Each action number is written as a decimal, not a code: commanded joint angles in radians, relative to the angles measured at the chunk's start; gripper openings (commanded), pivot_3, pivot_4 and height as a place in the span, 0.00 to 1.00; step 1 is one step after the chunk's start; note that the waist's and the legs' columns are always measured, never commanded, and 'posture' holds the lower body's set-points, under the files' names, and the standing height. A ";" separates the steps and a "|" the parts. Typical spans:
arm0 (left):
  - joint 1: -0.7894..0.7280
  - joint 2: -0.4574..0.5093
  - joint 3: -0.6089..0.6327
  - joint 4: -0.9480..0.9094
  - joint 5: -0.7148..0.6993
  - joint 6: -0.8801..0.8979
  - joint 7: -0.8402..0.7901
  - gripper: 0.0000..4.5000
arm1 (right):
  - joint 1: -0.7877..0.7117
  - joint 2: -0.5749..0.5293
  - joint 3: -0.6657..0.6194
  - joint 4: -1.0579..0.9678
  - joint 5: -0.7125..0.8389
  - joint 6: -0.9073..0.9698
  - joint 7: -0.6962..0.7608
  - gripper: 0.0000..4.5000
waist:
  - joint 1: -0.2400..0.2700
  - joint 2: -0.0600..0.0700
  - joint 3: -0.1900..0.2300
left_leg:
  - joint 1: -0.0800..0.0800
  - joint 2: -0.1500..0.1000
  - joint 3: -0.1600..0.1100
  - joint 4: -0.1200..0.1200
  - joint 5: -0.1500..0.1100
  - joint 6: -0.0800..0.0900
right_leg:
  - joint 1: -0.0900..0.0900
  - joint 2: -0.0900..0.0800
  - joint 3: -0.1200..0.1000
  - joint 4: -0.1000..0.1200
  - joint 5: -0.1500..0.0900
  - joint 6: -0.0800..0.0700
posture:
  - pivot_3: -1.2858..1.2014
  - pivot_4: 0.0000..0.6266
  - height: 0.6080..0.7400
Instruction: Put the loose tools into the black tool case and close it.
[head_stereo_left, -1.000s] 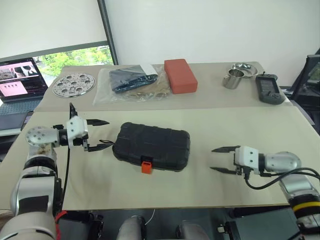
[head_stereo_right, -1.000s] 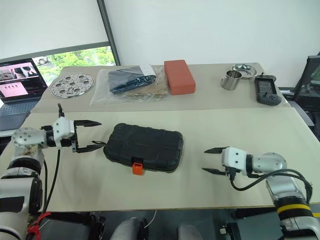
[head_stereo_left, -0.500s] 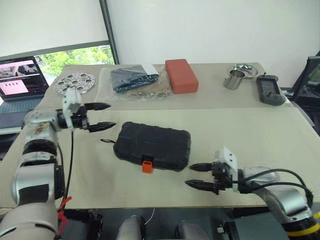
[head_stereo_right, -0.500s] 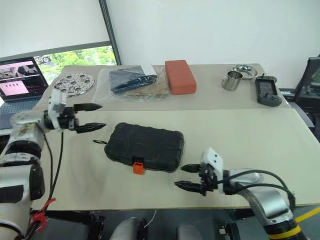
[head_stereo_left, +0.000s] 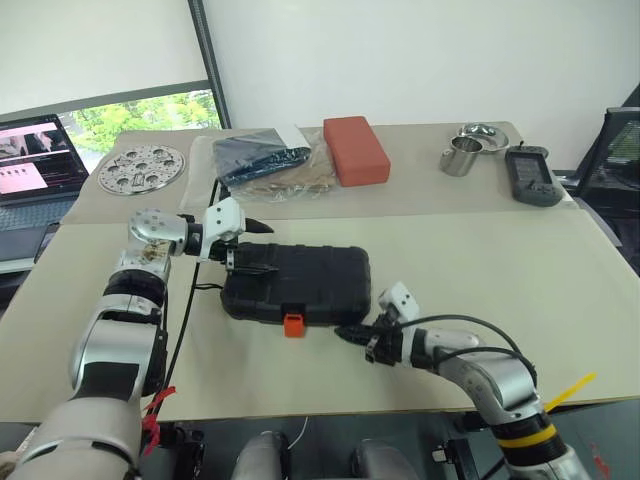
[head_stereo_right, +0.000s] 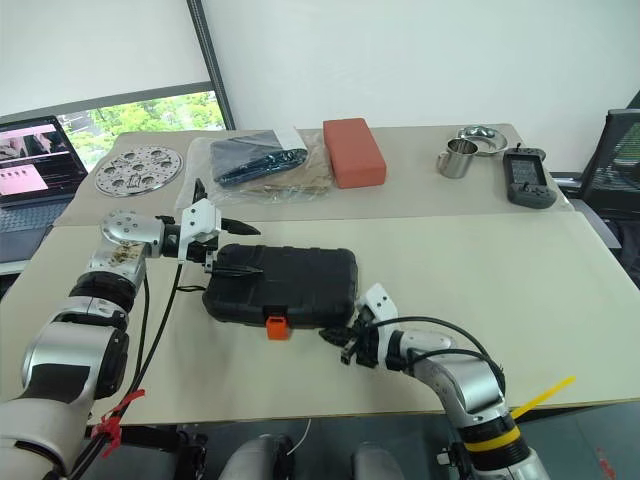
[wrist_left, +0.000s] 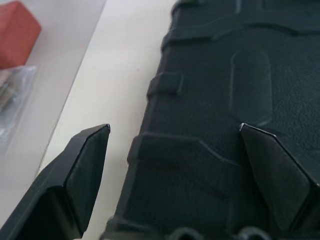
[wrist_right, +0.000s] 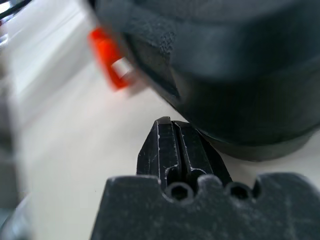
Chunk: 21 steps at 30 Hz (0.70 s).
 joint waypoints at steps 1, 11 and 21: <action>0.021 0.038 -0.036 0.040 0.048 0.026 -0.042 1.00 | -0.066 0.050 -0.138 0.015 0.000 -0.083 -0.098 0.02 | 0.000 0.000 0.000 | 0.000 0.000 0.000 0.000 0.000 0.000 | 0.000 0.000 0.000 0.000 0.000 0.000 | 0.52 0.24 1.00; 0.065 0.014 -0.039 -0.030 -0.002 0.111 -0.174 1.00 | -0.256 0.148 -0.162 0.261 -0.132 -0.267 -0.199 0.02 | 0.000 0.004 -0.004 | 0.001 0.000 0.001 -0.001 -0.001 0.001 | 0.000 -0.001 0.000 0.000 0.000 0.000 | 0.52 0.24 1.00; 0.124 -0.009 0.023 -0.120 -0.082 0.206 -0.135 1.00 | -0.085 -0.081 0.087 -0.228 -0.031 0.175 -0.045 0.51 | 0.002 0.002 -0.015 | -0.008 0.000 -0.001 -0.001 -0.002 0.003 | -0.004 -0.003 0.000 -0.001 0.000 0.000 | 0.52 0.24 1.00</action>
